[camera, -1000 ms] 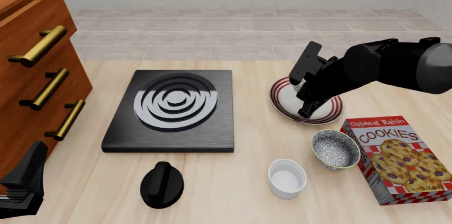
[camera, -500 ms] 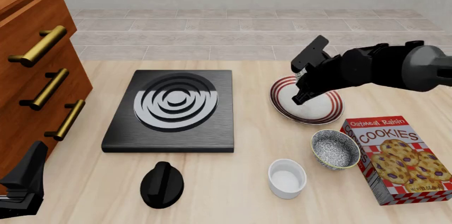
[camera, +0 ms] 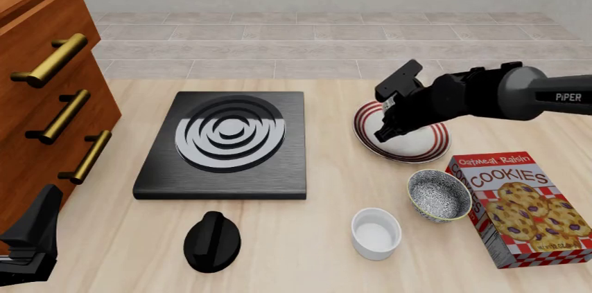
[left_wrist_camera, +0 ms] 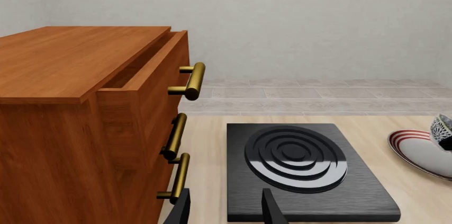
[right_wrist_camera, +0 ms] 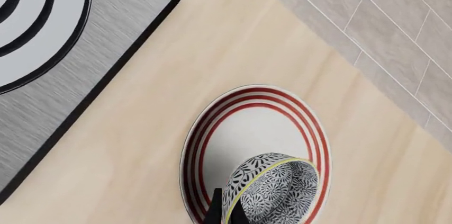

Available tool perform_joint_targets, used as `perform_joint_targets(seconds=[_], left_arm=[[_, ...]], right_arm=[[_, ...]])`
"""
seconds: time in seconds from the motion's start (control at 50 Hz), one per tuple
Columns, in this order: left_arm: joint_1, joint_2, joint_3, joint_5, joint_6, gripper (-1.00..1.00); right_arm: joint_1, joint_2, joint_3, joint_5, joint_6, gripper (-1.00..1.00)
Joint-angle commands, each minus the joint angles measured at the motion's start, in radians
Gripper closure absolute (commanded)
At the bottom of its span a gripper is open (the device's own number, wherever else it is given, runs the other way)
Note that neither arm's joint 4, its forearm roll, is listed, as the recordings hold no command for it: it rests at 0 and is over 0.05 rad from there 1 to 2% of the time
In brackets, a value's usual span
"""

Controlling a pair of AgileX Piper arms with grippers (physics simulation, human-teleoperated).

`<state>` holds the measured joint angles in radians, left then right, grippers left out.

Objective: Pick the akita bowl from table center and place it on the plate.

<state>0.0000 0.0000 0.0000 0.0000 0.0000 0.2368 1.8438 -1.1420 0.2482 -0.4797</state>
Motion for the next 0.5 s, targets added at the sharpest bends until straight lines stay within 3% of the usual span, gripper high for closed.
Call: perform_joint_targets(seconds=[0.02,0.22,0.5], left_arm=[[0.000,0.000,0.000,0.000,0.000,-1.00],[0.000,0.000,0.000,0.000,0.000,-1.00],[0.000,0.000,0.000,0.000,0.000,-1.00]], right_arm=[[-0.012,0.044,-0.027,0.002,0.024,1.00],[-0.016,0.088,-0.060,0.035,0.061,1.00],[-0.039,0.122,-0.080,0.039,0.059,1.00]])
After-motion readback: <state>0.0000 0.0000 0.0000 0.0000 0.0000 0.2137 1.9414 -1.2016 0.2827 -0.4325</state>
